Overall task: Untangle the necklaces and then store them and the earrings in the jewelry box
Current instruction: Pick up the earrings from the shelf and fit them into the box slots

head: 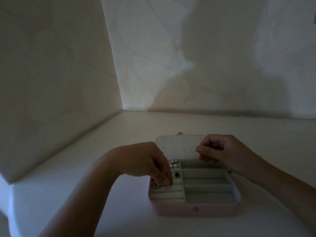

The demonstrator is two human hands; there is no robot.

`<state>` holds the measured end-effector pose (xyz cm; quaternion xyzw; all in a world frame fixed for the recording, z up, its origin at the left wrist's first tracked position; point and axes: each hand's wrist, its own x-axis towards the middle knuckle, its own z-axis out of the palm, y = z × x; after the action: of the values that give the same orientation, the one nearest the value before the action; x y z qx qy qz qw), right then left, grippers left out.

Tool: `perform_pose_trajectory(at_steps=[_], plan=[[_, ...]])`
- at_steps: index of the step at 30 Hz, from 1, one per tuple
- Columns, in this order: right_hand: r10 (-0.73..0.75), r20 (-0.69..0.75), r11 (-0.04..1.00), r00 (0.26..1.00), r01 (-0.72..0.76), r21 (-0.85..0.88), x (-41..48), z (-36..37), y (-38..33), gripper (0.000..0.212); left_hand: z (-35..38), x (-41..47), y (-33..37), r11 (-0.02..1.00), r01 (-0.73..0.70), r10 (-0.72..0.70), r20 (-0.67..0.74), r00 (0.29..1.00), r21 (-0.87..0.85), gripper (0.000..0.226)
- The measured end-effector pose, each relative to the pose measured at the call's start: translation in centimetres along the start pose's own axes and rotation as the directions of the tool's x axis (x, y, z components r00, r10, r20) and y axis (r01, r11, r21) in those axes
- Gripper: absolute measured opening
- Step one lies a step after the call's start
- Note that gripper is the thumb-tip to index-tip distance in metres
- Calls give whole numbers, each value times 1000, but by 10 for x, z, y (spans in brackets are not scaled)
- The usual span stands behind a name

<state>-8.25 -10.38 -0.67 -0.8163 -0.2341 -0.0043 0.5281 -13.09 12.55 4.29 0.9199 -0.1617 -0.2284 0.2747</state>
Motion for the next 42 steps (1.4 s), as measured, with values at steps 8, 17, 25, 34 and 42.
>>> perform_pose_trajectory(at_steps=[8,17,25,34,42], plan=[[-1,7,1000,1000,1,21,0,0,1,12,0,1,0,997,68,-67,-14,998,28,6],[-1,14,1000,1000,1,12,0,0,0,13,-1,2,-2,994,106,-106,-35,994,24,6],[3,16,1000,1000,-3,28,1,-1,-1,12,0,5,-3,994,91,-88,-51,995,61,5],[-13,24,1000,1000,13,23,1,-1,1,12,2,5,-5,973,144,-118,-146,982,178,18],[-15,23,1000,1000,15,6,2,-1,2,12,1,5,-7,966,139,-105,-162,981,216,29]])
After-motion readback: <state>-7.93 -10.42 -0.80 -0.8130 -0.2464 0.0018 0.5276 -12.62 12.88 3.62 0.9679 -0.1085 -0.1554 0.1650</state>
